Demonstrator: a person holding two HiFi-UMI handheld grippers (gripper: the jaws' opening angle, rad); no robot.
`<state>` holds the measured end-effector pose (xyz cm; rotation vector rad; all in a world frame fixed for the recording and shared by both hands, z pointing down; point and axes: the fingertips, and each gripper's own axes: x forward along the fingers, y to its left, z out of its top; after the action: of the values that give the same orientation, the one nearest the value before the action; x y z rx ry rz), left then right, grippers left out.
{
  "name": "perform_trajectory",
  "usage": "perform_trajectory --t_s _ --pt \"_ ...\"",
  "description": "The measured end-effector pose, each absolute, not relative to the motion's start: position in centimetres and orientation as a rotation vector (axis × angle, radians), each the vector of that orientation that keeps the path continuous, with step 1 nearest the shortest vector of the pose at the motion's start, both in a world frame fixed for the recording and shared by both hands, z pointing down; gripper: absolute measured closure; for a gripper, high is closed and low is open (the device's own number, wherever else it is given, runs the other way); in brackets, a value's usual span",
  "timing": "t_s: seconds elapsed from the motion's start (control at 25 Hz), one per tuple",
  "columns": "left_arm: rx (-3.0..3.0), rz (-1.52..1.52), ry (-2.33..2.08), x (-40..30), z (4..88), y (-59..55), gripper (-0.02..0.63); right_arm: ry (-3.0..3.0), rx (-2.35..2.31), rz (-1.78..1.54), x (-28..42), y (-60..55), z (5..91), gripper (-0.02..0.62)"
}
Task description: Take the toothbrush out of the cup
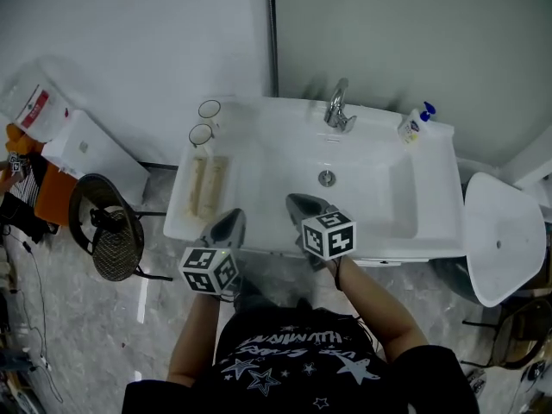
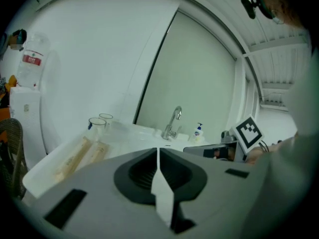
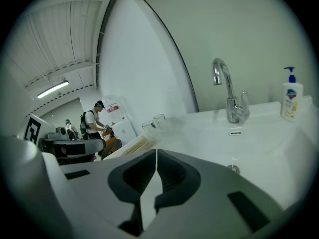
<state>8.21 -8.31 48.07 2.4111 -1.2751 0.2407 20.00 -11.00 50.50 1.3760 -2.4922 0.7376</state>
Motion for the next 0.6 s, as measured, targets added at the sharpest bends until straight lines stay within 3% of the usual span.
perform_trajectory --t_s 0.6 --pt "2.446 0.349 -1.236 16.3 48.4 -0.8 0.578 -2.514 1.492 0.802 30.4 -4.6 51.3 0.575"
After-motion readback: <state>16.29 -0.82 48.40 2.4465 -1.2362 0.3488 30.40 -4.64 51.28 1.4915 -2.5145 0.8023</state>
